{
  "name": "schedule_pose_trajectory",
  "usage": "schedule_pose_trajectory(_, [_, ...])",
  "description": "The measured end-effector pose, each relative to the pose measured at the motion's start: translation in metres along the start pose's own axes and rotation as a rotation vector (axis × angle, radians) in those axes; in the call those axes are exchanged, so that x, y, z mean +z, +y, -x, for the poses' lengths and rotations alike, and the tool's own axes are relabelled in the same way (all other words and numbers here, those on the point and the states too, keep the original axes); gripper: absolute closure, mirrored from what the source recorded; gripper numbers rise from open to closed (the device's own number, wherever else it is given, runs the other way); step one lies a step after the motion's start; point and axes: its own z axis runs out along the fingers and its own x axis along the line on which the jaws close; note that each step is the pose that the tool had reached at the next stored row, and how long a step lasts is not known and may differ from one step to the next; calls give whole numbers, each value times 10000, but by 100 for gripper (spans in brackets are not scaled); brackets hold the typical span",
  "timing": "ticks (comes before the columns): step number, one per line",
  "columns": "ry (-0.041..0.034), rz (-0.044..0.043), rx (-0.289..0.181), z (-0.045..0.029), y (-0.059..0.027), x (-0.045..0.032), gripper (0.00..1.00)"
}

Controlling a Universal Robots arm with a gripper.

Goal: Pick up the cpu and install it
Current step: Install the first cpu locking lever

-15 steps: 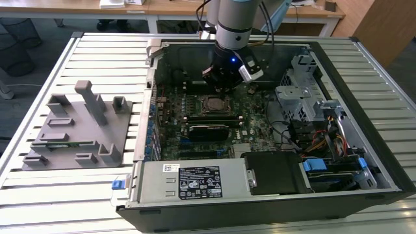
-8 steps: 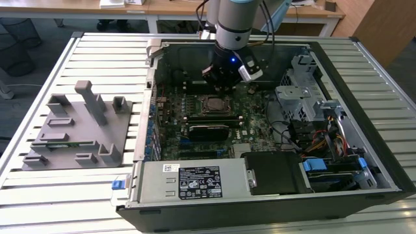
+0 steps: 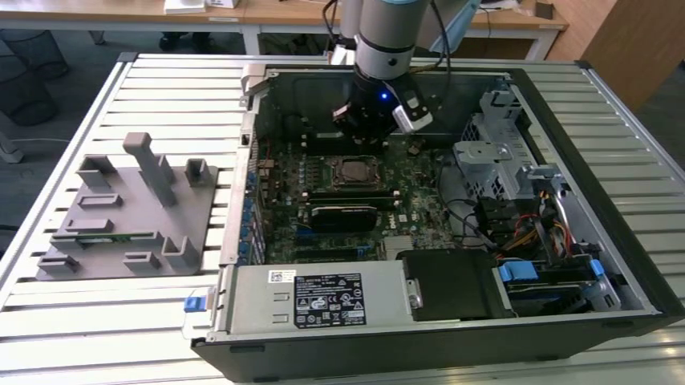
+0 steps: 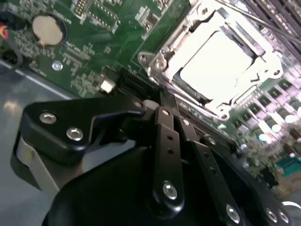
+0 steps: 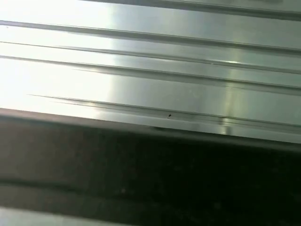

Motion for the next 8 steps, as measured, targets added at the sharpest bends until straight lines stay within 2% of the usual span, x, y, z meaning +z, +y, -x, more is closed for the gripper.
schedule_pose_trajectory(3, [2,1,1,-2,2,-53,89])
schedule_pose_trajectory(8, [2,1,0,-5,-19,-55,89])
